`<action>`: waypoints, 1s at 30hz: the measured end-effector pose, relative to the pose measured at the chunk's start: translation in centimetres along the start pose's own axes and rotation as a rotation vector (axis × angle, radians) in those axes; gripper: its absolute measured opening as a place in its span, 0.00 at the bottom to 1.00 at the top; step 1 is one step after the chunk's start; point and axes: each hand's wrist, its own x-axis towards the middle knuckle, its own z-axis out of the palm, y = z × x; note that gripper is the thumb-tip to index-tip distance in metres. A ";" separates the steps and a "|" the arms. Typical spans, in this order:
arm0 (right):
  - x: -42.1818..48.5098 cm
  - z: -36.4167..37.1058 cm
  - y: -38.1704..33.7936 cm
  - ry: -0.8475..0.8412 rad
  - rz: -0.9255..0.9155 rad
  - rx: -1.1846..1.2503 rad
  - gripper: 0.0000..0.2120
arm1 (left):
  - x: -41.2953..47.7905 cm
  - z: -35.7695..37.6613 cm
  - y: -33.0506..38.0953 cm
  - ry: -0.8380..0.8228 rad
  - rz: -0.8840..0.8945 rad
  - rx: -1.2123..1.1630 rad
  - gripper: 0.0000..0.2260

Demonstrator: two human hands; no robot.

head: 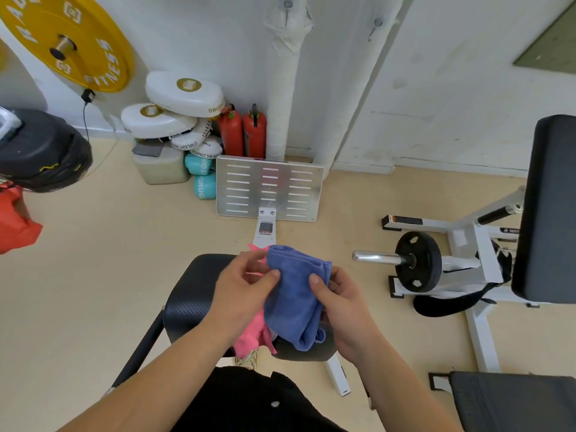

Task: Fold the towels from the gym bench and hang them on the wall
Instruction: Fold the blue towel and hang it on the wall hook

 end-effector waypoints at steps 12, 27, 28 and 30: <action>1.7 -0.1 2.4 0.049 0.130 -0.264 0.16 | 1.7 -1.7 -3.3 -0.260 -0.240 0.055 0.12; 2.6 4.0 3.3 0.051 -0.070 -0.702 0.07 | 1.6 1.3 -0.7 -0.147 -0.196 0.185 0.13; 2.6 3.8 3.0 0.052 -0.052 -0.689 0.08 | 1.2 1.4 -0.1 -0.170 -0.191 0.135 0.12; 2.6 3.7 2.2 0.080 -0.004 -0.611 0.11 | 0.2 1.6 0.4 -0.204 -0.148 0.075 0.11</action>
